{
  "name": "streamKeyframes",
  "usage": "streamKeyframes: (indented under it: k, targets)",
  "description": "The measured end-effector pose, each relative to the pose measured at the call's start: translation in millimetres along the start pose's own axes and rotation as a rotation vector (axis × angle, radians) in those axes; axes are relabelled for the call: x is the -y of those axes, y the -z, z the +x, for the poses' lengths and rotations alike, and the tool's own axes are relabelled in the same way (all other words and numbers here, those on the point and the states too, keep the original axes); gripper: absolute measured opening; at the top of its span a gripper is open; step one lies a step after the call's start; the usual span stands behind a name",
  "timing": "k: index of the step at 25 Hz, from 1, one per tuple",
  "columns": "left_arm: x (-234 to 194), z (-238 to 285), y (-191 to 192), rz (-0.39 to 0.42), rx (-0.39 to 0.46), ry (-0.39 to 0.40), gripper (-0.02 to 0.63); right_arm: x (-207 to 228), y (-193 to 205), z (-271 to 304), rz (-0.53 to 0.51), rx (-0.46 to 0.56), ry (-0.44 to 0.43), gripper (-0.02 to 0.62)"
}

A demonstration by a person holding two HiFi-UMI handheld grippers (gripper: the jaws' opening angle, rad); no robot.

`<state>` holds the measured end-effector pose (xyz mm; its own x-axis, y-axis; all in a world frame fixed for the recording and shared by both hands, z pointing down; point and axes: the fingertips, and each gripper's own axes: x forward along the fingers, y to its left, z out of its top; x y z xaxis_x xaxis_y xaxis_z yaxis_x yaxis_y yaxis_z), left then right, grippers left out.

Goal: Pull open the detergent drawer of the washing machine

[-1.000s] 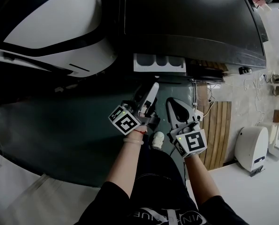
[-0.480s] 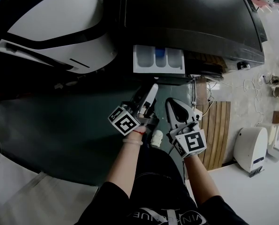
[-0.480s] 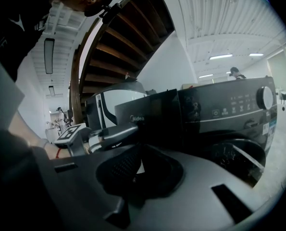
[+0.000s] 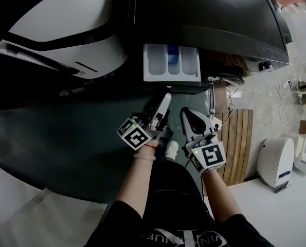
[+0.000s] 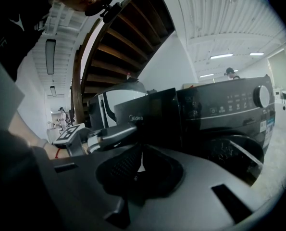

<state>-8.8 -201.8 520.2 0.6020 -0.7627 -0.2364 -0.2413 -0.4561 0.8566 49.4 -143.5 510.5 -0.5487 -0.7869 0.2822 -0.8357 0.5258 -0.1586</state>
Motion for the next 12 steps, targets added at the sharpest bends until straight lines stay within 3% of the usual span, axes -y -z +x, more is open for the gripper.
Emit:
streamKeyframes:
  k: [12]
  targets:
    - [6, -13, 8, -0.003, -0.004, 0.001, 0.118, -8, 4, -12, 0.006, 0.004, -0.005, 0.018]
